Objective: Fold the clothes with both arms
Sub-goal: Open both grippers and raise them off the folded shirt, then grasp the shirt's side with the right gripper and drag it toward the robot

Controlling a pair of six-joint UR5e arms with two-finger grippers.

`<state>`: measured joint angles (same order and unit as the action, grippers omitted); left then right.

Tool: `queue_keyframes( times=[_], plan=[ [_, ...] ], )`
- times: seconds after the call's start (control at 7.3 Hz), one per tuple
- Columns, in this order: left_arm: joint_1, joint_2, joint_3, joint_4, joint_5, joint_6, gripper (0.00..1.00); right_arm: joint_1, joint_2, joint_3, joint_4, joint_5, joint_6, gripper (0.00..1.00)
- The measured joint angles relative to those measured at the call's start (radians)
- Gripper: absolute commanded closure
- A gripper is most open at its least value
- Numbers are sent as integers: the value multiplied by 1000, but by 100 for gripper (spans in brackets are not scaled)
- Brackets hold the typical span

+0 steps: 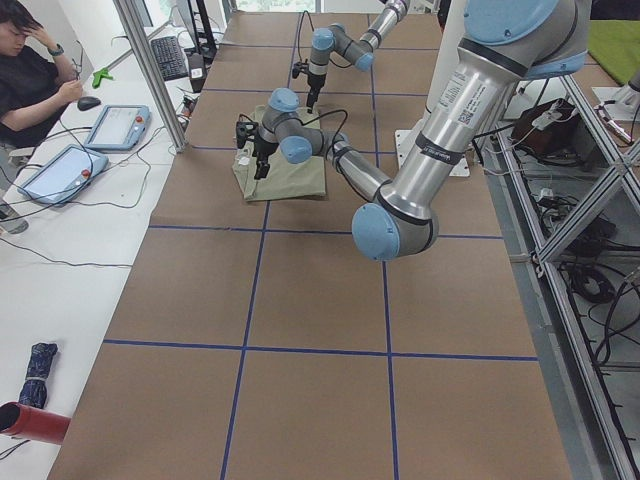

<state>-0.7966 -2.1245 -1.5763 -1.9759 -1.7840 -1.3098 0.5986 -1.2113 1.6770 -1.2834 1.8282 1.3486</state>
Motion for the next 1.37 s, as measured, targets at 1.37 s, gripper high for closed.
queue_keyframes(
  times=[1.37],
  plan=[
    [5,10,-50,1,-1,-6,0,-28,-104,220,-141,71,-4,100]
  ],
)
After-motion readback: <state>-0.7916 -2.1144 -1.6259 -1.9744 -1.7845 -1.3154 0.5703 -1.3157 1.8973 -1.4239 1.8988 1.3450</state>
